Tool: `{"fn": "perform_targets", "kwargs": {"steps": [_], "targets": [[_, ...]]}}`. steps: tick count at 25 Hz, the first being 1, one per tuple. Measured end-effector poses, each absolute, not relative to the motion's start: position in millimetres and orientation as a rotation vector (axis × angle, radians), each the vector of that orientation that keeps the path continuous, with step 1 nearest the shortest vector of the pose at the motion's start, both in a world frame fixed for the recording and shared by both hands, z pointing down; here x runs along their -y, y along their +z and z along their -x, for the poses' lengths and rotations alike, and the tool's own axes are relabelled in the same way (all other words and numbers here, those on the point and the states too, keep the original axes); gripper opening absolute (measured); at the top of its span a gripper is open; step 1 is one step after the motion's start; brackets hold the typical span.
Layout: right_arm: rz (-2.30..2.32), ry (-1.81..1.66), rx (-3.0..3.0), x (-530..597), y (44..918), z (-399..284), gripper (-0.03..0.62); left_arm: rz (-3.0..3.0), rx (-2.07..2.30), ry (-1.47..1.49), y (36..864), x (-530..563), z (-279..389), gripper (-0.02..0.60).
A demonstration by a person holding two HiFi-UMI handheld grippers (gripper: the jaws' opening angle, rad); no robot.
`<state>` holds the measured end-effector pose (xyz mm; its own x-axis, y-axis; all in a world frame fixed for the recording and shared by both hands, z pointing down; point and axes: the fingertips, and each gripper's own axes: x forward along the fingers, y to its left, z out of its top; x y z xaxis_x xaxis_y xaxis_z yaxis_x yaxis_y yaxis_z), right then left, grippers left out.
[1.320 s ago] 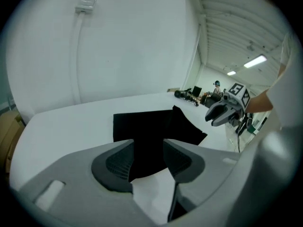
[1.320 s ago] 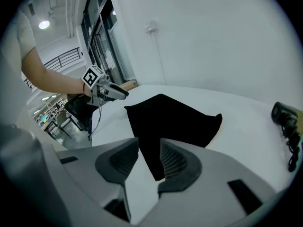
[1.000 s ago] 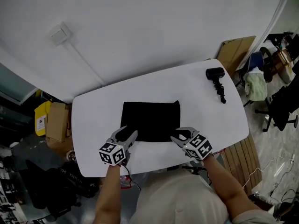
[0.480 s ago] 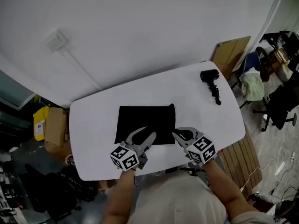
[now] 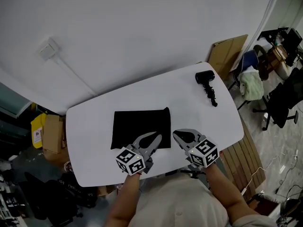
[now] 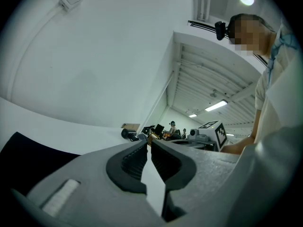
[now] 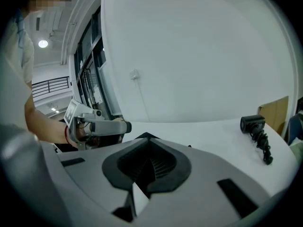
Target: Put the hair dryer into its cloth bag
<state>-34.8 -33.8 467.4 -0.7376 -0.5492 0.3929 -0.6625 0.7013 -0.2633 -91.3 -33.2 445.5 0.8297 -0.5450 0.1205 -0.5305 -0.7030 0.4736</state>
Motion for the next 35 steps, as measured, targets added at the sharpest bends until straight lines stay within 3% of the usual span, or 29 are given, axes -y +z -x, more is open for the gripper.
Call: {"fn": "perform_targets", "kwargs": {"steps": [4,30,35], "targets": [[-0.983,0.569,2.610,34,471,20,0.023,-2.500,0.764,-0.040,449,30,76,0.009],[-1.090,0.578,2.522,80,502,-70,0.025,-2.427,0.750,-0.015,470,32,26,0.009],[-1.084,0.565,2.504,94,508,-79,0.099,-2.422,0.749,0.003,475,36,20,0.009]]}}
